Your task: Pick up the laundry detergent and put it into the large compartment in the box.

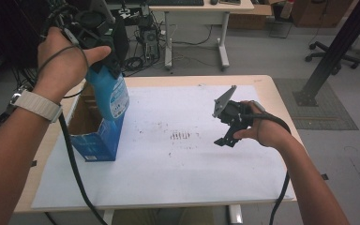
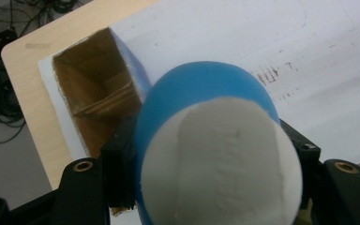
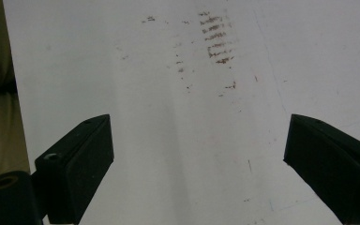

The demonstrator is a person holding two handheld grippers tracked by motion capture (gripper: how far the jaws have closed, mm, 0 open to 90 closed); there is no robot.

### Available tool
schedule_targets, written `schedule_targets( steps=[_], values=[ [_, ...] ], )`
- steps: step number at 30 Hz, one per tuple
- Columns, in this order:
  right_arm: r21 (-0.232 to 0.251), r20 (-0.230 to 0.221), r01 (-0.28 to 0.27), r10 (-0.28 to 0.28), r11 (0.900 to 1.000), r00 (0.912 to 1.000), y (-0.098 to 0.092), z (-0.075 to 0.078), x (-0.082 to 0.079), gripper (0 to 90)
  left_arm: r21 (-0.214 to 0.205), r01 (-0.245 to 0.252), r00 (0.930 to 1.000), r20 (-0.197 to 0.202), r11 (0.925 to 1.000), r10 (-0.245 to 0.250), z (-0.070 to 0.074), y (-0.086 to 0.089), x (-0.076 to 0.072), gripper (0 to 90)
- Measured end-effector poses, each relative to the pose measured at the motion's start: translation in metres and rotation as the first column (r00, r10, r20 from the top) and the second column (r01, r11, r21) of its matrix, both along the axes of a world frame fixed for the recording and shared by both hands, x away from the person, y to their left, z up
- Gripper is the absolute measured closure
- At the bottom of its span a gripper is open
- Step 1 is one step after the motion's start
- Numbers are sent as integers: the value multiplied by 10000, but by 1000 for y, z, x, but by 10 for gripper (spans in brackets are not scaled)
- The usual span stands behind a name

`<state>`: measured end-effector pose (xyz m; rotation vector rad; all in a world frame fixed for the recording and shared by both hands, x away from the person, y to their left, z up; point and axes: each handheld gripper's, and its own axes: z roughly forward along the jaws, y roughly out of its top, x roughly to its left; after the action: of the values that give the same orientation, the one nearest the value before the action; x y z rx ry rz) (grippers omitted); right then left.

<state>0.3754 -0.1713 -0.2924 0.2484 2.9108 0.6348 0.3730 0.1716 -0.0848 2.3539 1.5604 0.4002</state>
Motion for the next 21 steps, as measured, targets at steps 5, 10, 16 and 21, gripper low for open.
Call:
schedule_targets(
  steps=[5, 10, 16, 21],
  values=[
    [12, 17, -13, 13, 10000, 10000, 1, 0, 1, 85, 26, -236, 9997, 12, 9997, 236, 2, 6, 0, 375],
    [-13, 13, -33, 33, 10000, 10000, 0, 0, 1, 85, -69, -393, 9992, 1, 9992, 393, 2, 10, 1, 376],
    [27, 22, 1, -1, 10000, 10000, 0, 0, 2, 85, -100, -604, 9982, 24, 9981, 604, 4, 15, 1, 376],
    [34, 21, -4, 4, 10000, 10000, 0, 0, 2, 85, -43, -812, 9967, 58, 9967, 813, 5, 21, 1, 375]
  ],
)
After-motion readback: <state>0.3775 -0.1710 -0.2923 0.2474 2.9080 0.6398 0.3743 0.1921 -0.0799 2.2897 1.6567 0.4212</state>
